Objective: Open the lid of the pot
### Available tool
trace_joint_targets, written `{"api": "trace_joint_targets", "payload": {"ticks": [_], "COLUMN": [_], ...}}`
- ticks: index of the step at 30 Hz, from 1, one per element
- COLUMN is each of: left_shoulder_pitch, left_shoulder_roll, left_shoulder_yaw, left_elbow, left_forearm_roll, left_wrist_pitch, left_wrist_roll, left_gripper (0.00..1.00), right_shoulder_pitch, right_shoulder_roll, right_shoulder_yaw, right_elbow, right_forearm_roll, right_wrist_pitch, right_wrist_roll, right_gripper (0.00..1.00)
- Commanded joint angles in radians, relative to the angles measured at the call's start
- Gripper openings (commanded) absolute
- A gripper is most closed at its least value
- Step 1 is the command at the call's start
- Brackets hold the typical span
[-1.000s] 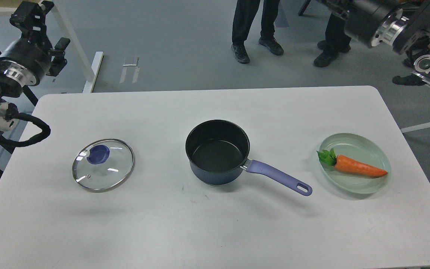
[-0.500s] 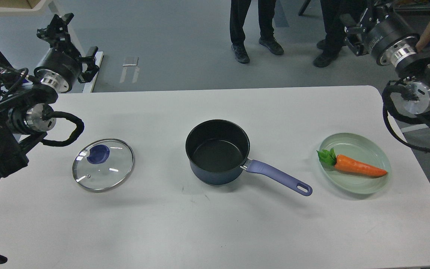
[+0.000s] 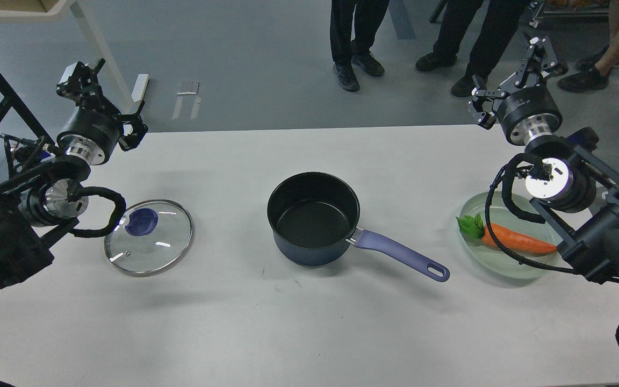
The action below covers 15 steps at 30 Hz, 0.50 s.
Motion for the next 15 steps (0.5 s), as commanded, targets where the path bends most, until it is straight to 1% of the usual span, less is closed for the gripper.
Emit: {"api": "trace_joint_targets", "payload": {"ticks": [1, 9, 15], "left_shoulder_pitch": [0.024, 0.034, 0.036], "left_shoulder_roll": [-0.017, -0.025, -0.025], "left_shoulder_yaw": [-0.008, -0.016, -0.016], "left_elbow": [0.000, 0.000, 0.000], "left_forearm_roll": [0.000, 0.000, 0.000], "left_wrist_pitch": [-0.011, -0.009, -0.009], "left_wrist_roll": [0.000, 0.000, 0.000], "left_gripper": [1.00, 1.00, 1.00], "right_shoulder_pitch": [-0.046, -0.061, -0.064], "right_shoulder_roll": [0.053, 0.078, 0.079], "right_shoulder_yaw": [0.066, 0.073, 0.074], "right_elbow": [-0.024, -0.024, -0.024], "right_forearm_roll": [0.048, 0.082, 0.163], "right_wrist_pitch": [0.026, 0.026, 0.026], "right_wrist_roll": [-0.003, -0.004, -0.004], "right_gripper": [1.00, 1.00, 1.00]}}
